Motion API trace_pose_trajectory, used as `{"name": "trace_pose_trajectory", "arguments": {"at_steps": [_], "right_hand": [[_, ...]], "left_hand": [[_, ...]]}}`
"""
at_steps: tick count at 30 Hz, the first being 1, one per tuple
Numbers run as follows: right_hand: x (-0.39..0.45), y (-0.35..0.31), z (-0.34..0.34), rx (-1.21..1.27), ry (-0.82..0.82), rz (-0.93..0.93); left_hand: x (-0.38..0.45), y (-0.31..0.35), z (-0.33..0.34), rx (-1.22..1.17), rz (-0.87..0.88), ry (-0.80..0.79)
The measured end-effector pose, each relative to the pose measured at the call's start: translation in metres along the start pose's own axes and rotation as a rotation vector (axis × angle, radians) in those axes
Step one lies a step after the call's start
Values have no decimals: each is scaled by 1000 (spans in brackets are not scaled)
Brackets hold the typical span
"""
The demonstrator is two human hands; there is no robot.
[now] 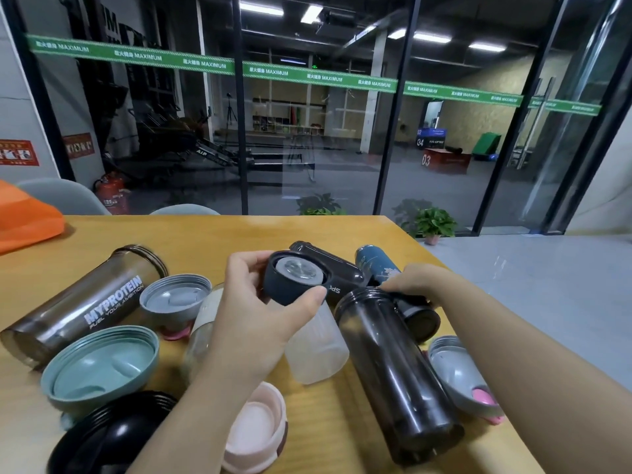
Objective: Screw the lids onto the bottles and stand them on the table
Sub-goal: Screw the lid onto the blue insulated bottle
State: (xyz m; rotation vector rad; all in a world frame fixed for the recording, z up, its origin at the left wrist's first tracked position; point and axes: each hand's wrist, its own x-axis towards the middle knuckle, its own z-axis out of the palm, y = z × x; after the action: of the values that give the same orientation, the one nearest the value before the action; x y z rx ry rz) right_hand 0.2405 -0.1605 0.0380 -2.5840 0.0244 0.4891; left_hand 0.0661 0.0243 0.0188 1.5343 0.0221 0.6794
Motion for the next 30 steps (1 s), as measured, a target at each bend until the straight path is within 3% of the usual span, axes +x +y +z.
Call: {"name": "trace_pose_trajectory", "arguments": {"at_steps": [15,19,24,30], "right_hand": [[4,2,-10,141,228,-47],[-5,-2,-19,185,341,-170],[-30,-5,-22,170,511,-456],[-55,0,-13,126,582,-707]], "left_hand": [[1,-10,-4,-154,-104,6],[2,-10,-5,-182,-126,-3],[2,-9,-4,-201,-128,56],[2,-7,-5,-274,-114,87]]}}
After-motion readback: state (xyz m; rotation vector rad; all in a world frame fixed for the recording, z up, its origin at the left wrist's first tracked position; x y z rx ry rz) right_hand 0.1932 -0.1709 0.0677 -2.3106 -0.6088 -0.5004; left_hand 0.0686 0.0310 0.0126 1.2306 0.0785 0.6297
